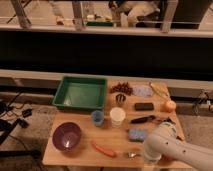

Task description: Place fork in purple bowl

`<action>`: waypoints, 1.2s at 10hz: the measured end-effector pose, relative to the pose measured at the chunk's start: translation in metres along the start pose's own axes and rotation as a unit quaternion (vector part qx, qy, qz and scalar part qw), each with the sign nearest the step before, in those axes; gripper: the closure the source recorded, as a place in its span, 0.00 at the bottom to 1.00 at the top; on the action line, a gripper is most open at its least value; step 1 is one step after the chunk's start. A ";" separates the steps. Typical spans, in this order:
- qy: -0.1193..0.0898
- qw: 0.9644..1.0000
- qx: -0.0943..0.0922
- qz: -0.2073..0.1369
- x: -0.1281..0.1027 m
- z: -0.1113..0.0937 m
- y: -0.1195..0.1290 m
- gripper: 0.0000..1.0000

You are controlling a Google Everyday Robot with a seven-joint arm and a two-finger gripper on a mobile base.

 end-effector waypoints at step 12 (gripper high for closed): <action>0.000 1.000 -0.004 -0.012 -0.006 0.004 0.003 0.21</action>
